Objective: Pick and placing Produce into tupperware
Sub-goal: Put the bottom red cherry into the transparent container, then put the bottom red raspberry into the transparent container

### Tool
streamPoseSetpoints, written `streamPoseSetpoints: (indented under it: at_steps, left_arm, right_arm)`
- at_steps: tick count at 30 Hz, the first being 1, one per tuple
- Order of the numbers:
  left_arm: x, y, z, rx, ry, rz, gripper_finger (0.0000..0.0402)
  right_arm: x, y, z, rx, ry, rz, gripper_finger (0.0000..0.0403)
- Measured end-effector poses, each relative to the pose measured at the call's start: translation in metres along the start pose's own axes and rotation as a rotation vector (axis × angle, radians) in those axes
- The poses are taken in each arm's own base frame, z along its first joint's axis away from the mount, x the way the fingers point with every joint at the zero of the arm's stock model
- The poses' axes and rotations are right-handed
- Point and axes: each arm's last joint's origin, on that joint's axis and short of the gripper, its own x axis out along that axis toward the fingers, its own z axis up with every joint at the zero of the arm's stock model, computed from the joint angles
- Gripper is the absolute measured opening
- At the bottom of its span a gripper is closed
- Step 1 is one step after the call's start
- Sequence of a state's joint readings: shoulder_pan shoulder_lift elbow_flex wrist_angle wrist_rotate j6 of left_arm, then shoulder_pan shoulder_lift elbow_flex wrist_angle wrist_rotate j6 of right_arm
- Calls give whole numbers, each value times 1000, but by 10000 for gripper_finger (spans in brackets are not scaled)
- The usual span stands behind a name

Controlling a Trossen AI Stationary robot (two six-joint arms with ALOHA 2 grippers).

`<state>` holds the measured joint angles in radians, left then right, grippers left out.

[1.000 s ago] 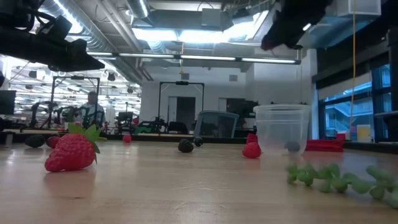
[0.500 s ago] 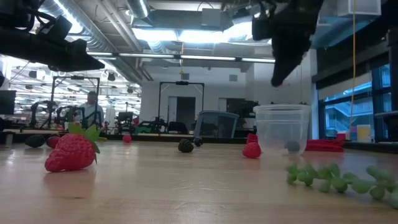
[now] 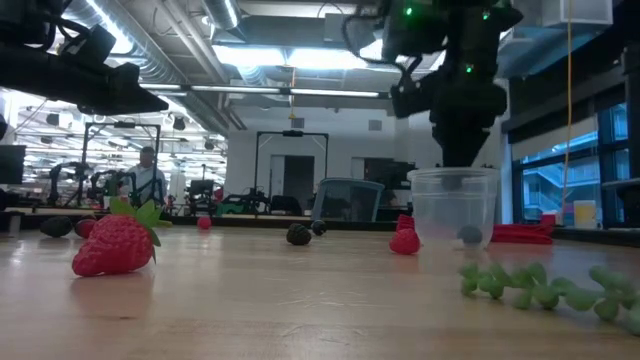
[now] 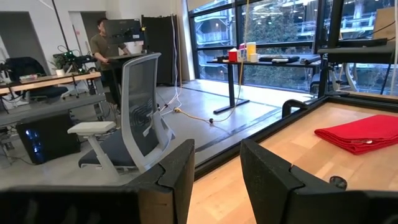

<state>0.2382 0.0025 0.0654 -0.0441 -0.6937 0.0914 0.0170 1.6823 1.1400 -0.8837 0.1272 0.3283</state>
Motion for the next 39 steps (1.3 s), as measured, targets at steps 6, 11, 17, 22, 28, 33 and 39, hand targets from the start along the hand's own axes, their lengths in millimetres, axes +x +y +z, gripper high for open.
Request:
streamPoseSetpoints:
  at_steps: [6,11,17,22,28,33,39]
  left_arm:
    - [0,0,0,0,0,0,124]
    - [0,0,0,0,0,0,124]
    - [0,0,0,0,0,0,124]
    - [0,0,0,0,0,0,124]
    - [0,0,0,0,0,0,124]
    - [0,0,0,0,0,0,124]
    - [0,0,0,0,0,0,124]
  right_arm:
    - [8,1,1,1,24,-9,55]
    - [8,1,1,1,23,-8,67]
    - [8,1,1,4,24,-9,110]
    - [8,1,0,3,29,-12,152]
    - [-13,0,7,0,51,-30,179]
    - [-45,9,24,-17,-68,-80,183]
    - [-69,41,39,-70,-309,-15,184]
